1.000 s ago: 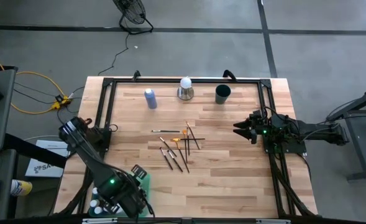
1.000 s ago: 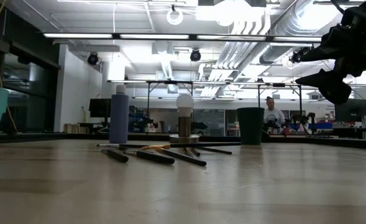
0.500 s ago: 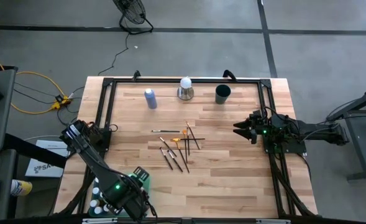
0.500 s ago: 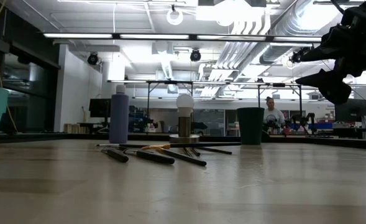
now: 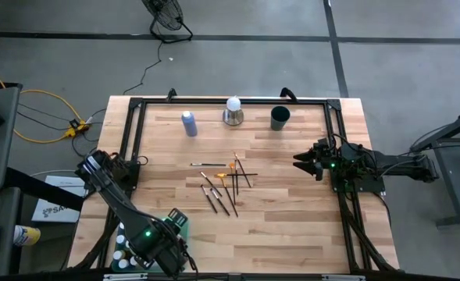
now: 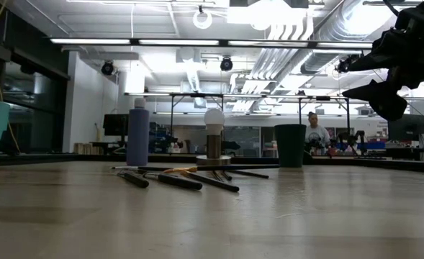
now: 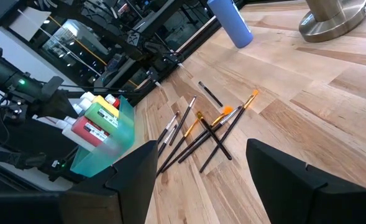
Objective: Pick & Place Paint Supplies
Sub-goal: Put the purple paint bottle into the green bin
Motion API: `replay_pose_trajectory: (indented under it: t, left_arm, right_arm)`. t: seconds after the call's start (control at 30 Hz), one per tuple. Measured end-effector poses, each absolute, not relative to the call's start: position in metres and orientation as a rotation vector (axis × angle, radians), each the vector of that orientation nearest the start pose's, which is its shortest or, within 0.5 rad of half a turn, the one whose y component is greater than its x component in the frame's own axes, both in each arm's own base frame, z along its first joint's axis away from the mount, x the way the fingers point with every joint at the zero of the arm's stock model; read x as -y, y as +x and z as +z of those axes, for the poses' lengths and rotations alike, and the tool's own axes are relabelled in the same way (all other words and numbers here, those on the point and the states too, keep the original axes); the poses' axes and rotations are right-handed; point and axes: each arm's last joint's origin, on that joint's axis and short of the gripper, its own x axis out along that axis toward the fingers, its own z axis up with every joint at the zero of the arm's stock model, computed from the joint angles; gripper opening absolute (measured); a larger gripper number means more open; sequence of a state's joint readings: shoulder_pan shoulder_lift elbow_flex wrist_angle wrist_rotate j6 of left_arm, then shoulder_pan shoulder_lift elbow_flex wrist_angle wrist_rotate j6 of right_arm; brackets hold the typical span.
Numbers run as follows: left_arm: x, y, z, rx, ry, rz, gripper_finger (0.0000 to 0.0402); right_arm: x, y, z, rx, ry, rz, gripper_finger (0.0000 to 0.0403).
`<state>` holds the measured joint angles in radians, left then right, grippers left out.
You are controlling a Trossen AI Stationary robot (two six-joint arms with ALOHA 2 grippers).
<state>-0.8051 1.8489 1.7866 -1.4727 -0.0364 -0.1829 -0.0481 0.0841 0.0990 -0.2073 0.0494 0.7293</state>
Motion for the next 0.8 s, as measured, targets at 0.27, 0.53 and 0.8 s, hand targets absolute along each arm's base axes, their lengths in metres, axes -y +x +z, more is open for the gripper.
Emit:
replay_pose_trajectory:
  t: [0.27, 0.53, 0.8]
  left_arm:
    - [0.241, 0.232, 0.321, -1.431, 0.454, -0.507, 0.0208]
    - [0.213, 0.22, 0.357, -1.33, 0.319, -0.41, 0.0281]
    - [0.145, 0.218, 0.39, -1.248, 0.031, 0.062, 0.0285]
  right_arm:
    - [0.006, 0.096, 0.171, -0.148, 0.727, -0.163, 0.0239]
    - [0.006, 0.096, 0.171, -0.148, 0.726, -0.163, 0.0239]
    - [0.006, 0.096, 0.171, -0.148, 0.726, -0.163, 0.0239]
